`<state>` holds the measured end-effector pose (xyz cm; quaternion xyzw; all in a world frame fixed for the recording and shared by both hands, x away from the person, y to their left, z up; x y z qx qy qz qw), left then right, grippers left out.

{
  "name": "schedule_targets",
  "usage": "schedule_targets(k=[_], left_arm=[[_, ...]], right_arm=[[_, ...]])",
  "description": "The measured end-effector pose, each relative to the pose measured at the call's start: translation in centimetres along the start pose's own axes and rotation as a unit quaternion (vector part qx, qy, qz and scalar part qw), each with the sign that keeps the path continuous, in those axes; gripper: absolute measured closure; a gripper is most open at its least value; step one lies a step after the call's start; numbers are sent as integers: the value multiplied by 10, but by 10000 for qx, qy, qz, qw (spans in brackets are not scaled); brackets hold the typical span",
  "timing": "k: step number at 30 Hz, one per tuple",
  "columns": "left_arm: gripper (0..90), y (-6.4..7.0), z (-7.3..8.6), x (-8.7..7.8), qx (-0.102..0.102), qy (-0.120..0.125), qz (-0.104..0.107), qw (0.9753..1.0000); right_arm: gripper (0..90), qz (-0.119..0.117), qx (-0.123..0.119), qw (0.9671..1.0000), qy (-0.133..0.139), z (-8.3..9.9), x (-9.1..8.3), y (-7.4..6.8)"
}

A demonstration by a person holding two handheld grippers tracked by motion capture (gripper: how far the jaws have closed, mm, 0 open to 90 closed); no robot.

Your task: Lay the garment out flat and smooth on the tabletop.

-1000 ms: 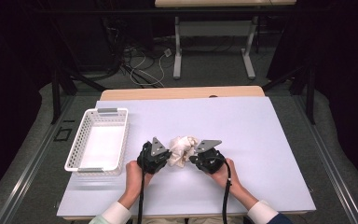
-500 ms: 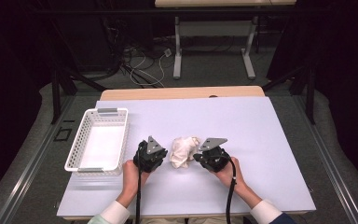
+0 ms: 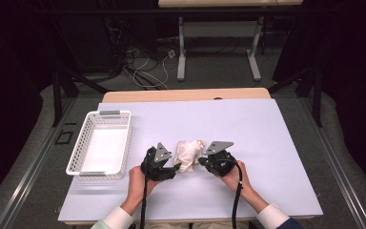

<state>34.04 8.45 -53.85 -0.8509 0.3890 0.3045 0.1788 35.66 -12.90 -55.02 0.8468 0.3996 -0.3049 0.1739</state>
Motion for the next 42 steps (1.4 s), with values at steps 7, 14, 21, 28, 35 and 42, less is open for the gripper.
schedule_targets(k=[7,14,21,28,35,42], left_arm=[[614,2,-3,9,158,85,87,9998],[817,3,-3,14,248,-39,69,9997],[849,1,-2,12,190,-30,22,9998],[852,-8,1,8,3,-36,-81,10000],[852,-13,4,7,-32,-82,-134,9999],[854,-18,7,6,-91,-142,-236,9996]], right_arm=[[893,-20,-37,10000,24,-1,0,-1],[893,4,-51,10000,17,-1,-1,-1],[893,30,-44,10000,15,0,-2,0],[893,97,-35,9999,65,0,-8,5],[893,151,-45,9999,51,0,-11,7],[900,260,-70,9996,50,1,-14,10]])
Point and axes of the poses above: each handheld gripper's, and its own axes: x roughly forward along the jaws, z roughly out of its underside, y roughly to its right, the point moved 2 cm from there along x, roughly forward along the jaws, and after that the axes turned 1 degree about z, right-handed, at the moved point
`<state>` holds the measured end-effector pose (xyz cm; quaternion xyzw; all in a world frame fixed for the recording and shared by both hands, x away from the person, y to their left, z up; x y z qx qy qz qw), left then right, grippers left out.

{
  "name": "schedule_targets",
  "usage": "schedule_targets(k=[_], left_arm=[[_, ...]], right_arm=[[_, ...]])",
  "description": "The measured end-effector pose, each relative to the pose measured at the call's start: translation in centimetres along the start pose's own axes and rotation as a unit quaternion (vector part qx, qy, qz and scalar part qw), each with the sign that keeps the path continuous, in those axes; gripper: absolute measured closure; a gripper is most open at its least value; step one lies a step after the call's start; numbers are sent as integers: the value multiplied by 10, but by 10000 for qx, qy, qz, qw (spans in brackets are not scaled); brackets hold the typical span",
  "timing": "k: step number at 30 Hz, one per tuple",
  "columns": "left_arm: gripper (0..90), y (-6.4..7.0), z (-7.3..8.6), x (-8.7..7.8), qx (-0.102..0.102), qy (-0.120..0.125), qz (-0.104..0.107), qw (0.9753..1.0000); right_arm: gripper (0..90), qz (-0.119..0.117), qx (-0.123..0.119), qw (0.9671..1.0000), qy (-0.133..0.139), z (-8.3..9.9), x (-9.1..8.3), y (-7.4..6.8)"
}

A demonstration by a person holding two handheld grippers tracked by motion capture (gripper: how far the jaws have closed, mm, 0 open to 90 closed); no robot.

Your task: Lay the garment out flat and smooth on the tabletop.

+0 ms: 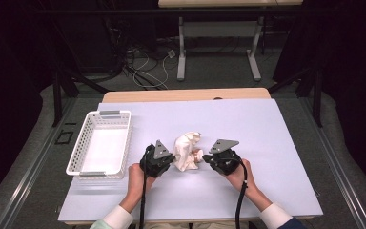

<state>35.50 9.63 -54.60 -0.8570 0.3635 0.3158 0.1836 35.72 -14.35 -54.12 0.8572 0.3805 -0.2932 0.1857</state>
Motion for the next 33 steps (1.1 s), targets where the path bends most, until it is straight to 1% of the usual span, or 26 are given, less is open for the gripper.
schedule_targets(k=[1,3,6,7,8,9,10,12,13,14,16,17,18,19,20,22,25,29,33], left_arm=[[854,-2,1,0,-43,10,18,10000],[854,-4,2,0,-105,-23,69,9999],[853,-3,3,1,-107,-52,83,9999],[852,-3,2,1,-107,-69,95,9999],[852,-2,2,2,-88,-74,69,9999],[851,-2,2,3,-123,-98,89,9998],[850,-2,3,3,-81,-103,82,9999],[850,-2,4,4,-115,-166,95,9998],[849,-3,4,4,-125,-162,98,9997],[849,-3,4,5,-167,-174,111,9996],[849,-4,5,6,-151,-194,95,9997],[850,-4,5,6,-154,-221,109,9996],[849,-4,5,7,-171,-228,116,9995],[850,-4,5,7,-164,-228,96,9996],[850,-4,6,8,-180,-242,107,9995],[850,-5,6,8,-203,-275,103,9994],[850,-7,8,9,-245,-303,95,9992],[849,-11,11,12,-374,-392,110,9985],[843,-14,13,14,-432,-484,71,9979]], right_arm=[[900,49,-6,10000,-8,0,-1,2],[900,59,79,9999,20,1,-3,5],[900,-19,205,9998,33,4,-3,8],[882,-49,209,9998,31,4,-2,8],[860,-105,206,9997,21,4,-1,7],[822,-176,184,9997,8,4,0,5],[762,-206,165,9996,23,3,1,3],[667,-351,119,9993,35,2,3,-1],[614,-339,133,9993,28,1,4,-3],[608,-395,127,9991,52,1,6,-4],[566,-475,73,9988,48,-1,9,-9],[561,-480,48,9988,36,-1,11,-11],[573,-479,7,9989,22,-2,14,-14],[603,-456,-44,9990,0,-3,16,-15],[638,-400,-45,9992,-15,-3,19,-17],[742,-335,-64,9994,-58,-2,24,-18],[854,-306,-55,9994,-149,0,27,-18],[881,-222,-134,9996,-131,0,25,-19],[884,-217,-197,9996,-32,-3,20,-19]])
Point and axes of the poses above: each handheld gripper's, and its own axes: x roughly forward along the jaws, z roughly out of its underside, y roughly to its right, the point moved 2 cm from there along x, roughly forward along the jaws, and after that the axes turned 1 degree about z, right-handed, at the moved point
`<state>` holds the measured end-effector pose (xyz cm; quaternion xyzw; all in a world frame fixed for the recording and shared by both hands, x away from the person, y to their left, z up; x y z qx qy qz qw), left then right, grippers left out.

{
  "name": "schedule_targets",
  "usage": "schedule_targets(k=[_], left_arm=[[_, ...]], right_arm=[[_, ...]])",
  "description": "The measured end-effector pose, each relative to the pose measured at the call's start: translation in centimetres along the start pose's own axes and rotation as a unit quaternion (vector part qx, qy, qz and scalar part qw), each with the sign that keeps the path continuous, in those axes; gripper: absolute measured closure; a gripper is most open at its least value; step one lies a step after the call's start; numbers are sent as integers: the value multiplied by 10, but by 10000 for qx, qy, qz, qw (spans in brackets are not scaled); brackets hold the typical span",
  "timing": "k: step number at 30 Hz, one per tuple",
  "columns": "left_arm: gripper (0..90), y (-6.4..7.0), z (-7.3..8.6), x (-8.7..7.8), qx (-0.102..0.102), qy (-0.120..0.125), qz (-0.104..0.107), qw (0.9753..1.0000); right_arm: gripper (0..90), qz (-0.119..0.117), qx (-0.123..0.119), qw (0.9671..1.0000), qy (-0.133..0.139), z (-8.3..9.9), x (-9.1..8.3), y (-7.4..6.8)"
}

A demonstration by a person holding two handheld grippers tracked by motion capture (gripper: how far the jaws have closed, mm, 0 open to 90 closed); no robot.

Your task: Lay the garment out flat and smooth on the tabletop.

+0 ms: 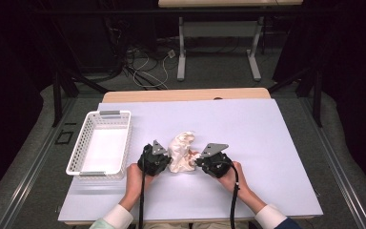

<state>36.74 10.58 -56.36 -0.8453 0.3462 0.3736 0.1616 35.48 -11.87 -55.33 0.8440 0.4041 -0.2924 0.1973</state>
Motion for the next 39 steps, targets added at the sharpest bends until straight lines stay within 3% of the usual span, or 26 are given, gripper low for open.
schedule_targets(k=[4,12,17,21,24,27,35,37,39], left_arm=[[782,-2,0,-1,12,-79,-68,9999],[505,-1,-7,-18,-97,146,-308,9994],[406,10,-14,-29,-31,468,-374,9982],[374,22,-20,-33,27,673,-276,9973],[375,29,-22,-28,137,573,-270,9979],[419,28,-20,-20,218,441,-296,9983],[627,24,-14,-10,234,269,-219,9991],[692,22,-13,-8,321,246,-220,9989],[744,21,-12,-8,256,234,-178,9992]], right_arm=[[883,-1,-15,10000,31,0,-3,1],[882,33,40,10000,39,2,-8,5],[882,29,32,10000,54,2,-11,6],[882,25,5,10000,51,2,-12,5],[882,12,-1,10000,44,2,-11,5],[882,-14,-26,10000,39,2,-11,4],[882,-23,-7,10000,-6,3,-11,4],[882,-12,-4,10000,-23,3,-11,4],[882,-2,3,10000,-36,3,-12,4]])
Point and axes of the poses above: each handheld gripper's, and its own axes: x roughly forward along the jaws, z roughly out of its underside, y roughly to its right, the point moved 2 cm from there along x, roughly forward along the jaws, and after that the axes turned 1 degree about z, right-handed, at the moved point
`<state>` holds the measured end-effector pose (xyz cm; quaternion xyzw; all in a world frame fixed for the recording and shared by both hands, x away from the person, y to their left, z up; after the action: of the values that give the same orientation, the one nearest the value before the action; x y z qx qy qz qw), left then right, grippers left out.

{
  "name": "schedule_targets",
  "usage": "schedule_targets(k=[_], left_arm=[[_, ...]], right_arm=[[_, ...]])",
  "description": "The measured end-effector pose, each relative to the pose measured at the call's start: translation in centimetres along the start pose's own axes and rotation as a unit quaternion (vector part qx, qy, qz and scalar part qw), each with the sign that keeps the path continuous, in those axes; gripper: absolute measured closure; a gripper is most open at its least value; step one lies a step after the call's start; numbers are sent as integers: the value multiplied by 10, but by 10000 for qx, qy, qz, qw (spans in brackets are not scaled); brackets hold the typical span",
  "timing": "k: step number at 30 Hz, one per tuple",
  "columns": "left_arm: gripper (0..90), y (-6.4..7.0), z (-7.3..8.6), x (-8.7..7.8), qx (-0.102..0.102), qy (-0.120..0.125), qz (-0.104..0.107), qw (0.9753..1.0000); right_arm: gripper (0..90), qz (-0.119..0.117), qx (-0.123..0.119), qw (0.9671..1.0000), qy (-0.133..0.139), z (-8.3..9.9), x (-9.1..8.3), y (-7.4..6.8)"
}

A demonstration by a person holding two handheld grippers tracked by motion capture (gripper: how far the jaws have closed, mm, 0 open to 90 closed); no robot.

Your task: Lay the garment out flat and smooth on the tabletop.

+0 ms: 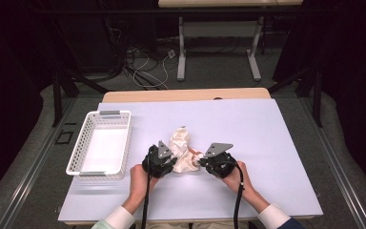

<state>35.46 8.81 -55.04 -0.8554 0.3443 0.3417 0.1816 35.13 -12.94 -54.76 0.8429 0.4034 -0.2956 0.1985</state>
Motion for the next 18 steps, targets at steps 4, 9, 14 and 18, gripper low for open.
schedule_targets(k=[4,9,14,18], left_arm=[[796,-3,1,0,-72,52,-6,10000],[825,-8,3,0,-101,90,-75,9999],[829,-12,4,1,-118,82,-108,9998],[831,-15,6,2,-165,82,-133,9997]], right_arm=[[883,10,-10,10000,-34,1,0,2],[883,42,48,10000,-38,1,-2,4],[883,44,101,9999,-22,0,-7,7],[882,79,106,9999,-53,1,-9,9]])
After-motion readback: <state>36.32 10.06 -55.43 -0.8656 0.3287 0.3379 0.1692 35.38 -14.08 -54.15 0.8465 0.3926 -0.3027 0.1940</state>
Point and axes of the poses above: each handheld gripper's, and its own axes: x roughly forward along the jaws, z roughly out of its underside, y roughly to its right, the point moved 2 cm from there along x, roughly forward along the jaws, and after that the axes turned 1 degree about z, right-handed, at the moved point
